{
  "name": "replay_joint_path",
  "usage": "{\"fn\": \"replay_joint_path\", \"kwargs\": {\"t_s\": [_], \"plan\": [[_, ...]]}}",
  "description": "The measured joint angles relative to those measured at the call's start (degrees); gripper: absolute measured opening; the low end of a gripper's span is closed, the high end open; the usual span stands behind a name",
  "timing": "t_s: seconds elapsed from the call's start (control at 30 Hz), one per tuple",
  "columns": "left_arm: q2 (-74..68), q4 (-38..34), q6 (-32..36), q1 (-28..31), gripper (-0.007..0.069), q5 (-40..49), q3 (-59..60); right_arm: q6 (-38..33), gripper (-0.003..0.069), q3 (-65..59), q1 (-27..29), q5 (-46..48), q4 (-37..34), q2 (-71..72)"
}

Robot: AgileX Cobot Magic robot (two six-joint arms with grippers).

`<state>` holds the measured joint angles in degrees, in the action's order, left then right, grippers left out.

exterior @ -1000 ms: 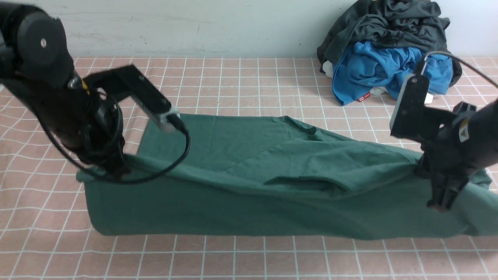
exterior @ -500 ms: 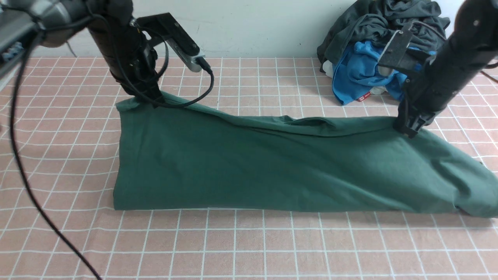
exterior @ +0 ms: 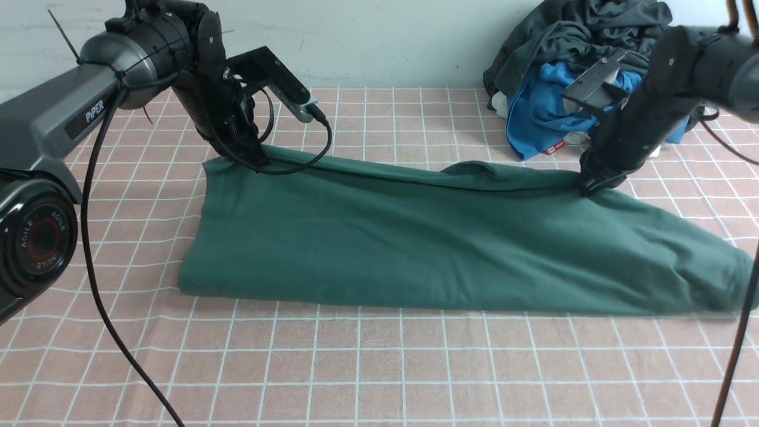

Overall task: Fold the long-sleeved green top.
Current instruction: Use both arms to drag the lower edge of the fabric forward and fold it over the upper edge

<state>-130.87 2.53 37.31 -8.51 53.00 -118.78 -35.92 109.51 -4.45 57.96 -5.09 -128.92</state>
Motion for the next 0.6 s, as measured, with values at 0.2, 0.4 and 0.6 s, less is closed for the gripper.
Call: {"fn": "replay_joint_path", "kwargs": {"t_s": [0.2,0.4,0.6], "plan": [[-1.01,-2.53,-1.81,1.76,0.0144,-3.08,-0.03,11.68,0.0239,0.27,0.04,-5.98,2.89,-0.13],[-0.74,-3.73,-5.37,2.77,0.0304,-2.30,-0.03,27.04,0.0338,0.39,0.05,-5.75,6.47,1.55],[1.21,-5.83,-8.97,2.13,0.0309,4.21,-0.10,19.65,0.0323,0.57,-3.57,0.54,-4.13,2.80]]}}
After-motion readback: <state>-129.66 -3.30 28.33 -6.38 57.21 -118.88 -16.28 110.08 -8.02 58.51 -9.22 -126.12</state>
